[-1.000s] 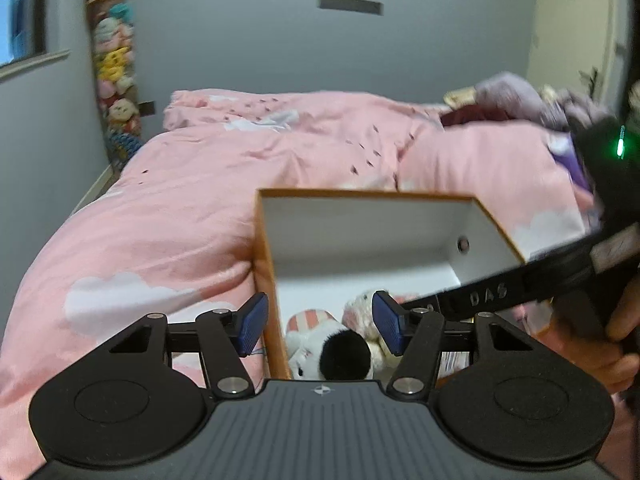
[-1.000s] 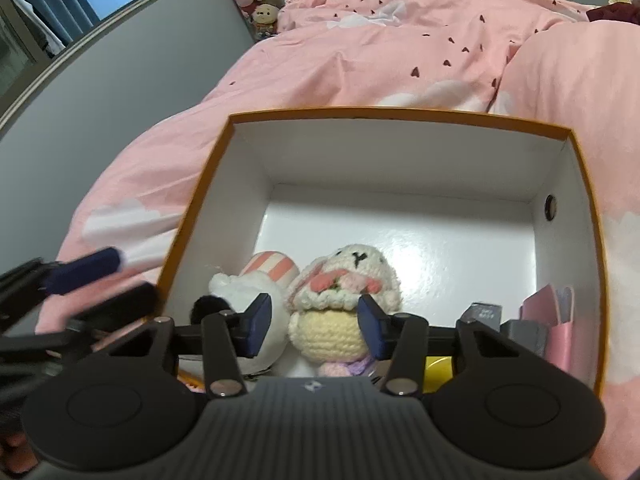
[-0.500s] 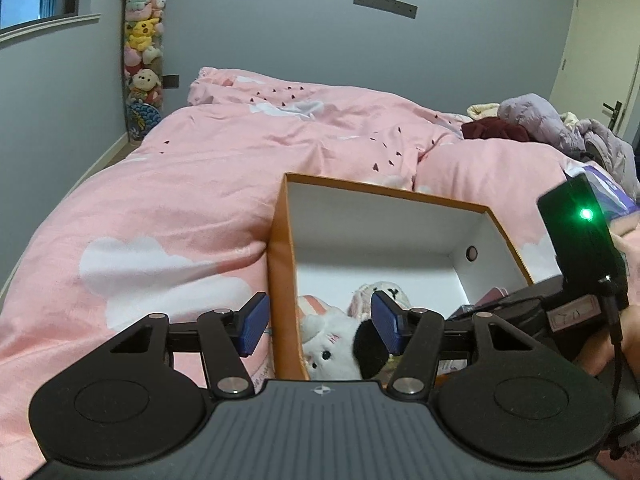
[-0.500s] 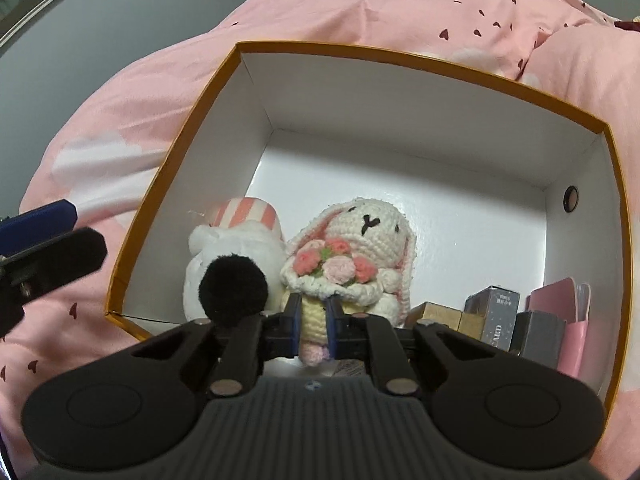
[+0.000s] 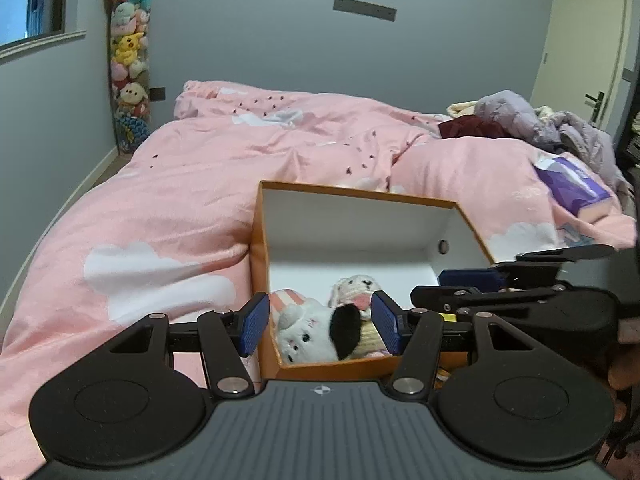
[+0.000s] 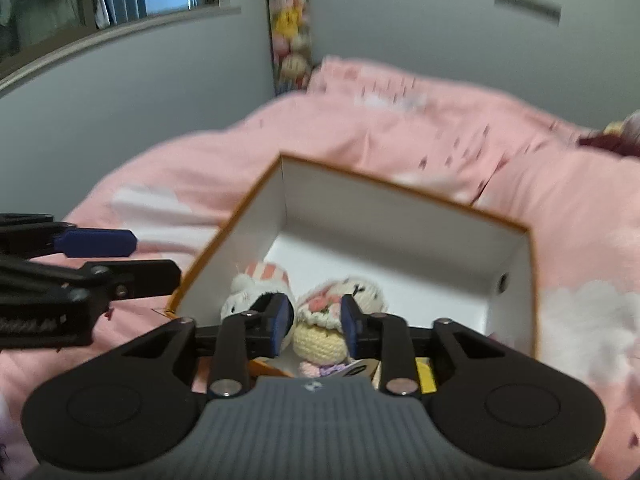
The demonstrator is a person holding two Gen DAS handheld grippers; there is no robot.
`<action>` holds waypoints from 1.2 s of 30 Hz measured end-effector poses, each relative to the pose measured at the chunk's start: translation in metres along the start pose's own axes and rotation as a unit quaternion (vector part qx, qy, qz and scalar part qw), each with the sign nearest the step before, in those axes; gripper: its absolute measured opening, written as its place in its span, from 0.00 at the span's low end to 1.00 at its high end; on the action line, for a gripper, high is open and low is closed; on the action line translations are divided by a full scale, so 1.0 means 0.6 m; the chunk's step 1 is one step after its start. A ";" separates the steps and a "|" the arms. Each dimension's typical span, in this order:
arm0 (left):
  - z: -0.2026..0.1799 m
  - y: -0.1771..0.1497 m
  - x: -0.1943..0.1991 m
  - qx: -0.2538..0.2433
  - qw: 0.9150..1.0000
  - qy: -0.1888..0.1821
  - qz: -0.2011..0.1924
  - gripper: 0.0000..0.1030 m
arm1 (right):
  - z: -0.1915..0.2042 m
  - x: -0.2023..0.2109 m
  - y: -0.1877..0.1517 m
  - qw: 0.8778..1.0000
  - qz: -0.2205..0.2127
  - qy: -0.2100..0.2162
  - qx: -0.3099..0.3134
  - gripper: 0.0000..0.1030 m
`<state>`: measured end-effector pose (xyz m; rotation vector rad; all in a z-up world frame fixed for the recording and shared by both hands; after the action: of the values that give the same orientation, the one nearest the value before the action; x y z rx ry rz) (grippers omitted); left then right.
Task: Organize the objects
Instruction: 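Open both grippers and withdraw them back to the remaining toys, then grasp the orange crocheted fruit with left while right grasps the red-panda plush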
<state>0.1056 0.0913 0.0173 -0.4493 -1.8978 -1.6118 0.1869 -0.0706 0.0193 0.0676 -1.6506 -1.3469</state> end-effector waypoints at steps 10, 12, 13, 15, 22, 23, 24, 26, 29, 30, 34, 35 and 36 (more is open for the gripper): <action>-0.032 -0.068 0.031 -0.043 0.998 -0.033 0.027 0.63 | 0.012 0.074 -0.112 0.998 -0.047 -0.029 -0.004 0.32; -0.041 -0.094 0.019 -0.054 0.997 -0.033 0.051 0.63 | 0.009 0.066 -0.146 0.999 -0.030 -0.040 -0.013 0.32; -0.047 -0.107 0.011 -0.060 0.995 -0.031 0.067 0.63 | 0.006 0.064 -0.161 0.999 -0.020 -0.044 -0.016 0.32; -0.054 -0.132 -0.005 -0.065 0.994 -0.024 0.087 0.63 | 0.005 0.055 -0.192 0.999 0.002 -0.044 -0.023 0.32; -0.071 -0.207 -0.059 -0.075 0.988 -0.006 0.135 0.63 | 0.017 0.029 -0.258 0.998 0.036 -0.045 -0.003 0.33; -0.068 -0.215 -0.066 -0.069 0.988 -0.005 0.140 0.63 | 0.018 0.027 -0.261 0.998 0.035 -0.049 0.000 0.34; -0.067 -0.222 -0.072 -0.065 0.988 -0.003 0.144 0.63 | 0.018 0.026 -0.262 0.998 0.033 -0.053 0.001 0.36; -0.066 -0.233 -0.080 -0.061 0.987 0.006 0.149 0.63 | 0.011 0.018 -0.264 0.998 0.035 -0.057 -0.007 0.38; -0.065 -0.241 -0.088 -0.056 0.986 0.008 0.156 0.63 | -0.010 0.002 -0.269 0.996 0.051 -0.059 -0.039 0.38; -0.063 -0.242 -0.089 -0.054 0.986 0.007 0.157 0.63 | -0.017 -0.002 -0.271 0.995 0.055 -0.059 -0.052 0.38; -0.058 -0.245 -0.099 -0.040 0.987 0.005 0.156 0.63 | -0.022 -0.012 -0.278 0.994 0.063 -0.061 -0.064 0.39; -0.056 -0.244 -0.103 -0.037 0.987 0.004 0.158 0.63 | -0.020 -0.015 -0.279 0.994 0.065 -0.063 -0.060 0.40; -0.055 -0.245 -0.106 -0.033 0.987 0.003 0.160 0.63 | -0.016 -0.013 -0.280 0.994 0.066 -0.064 -0.056 0.42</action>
<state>0.0721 0.0370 -0.1336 -0.7357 -1.6702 -1.4621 0.1139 -0.1380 -0.1168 -0.1936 -1.6513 -1.3626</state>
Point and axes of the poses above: each gripper's, at about its wrist camera, not at the fingertips, and x roughly against the way its jaws point, z to its left, y to its top, the point moved 2 cm from there along -x, roughly the way its jaws point, and after that the axes turned 3 degrees about y, right-handed, at the moved point
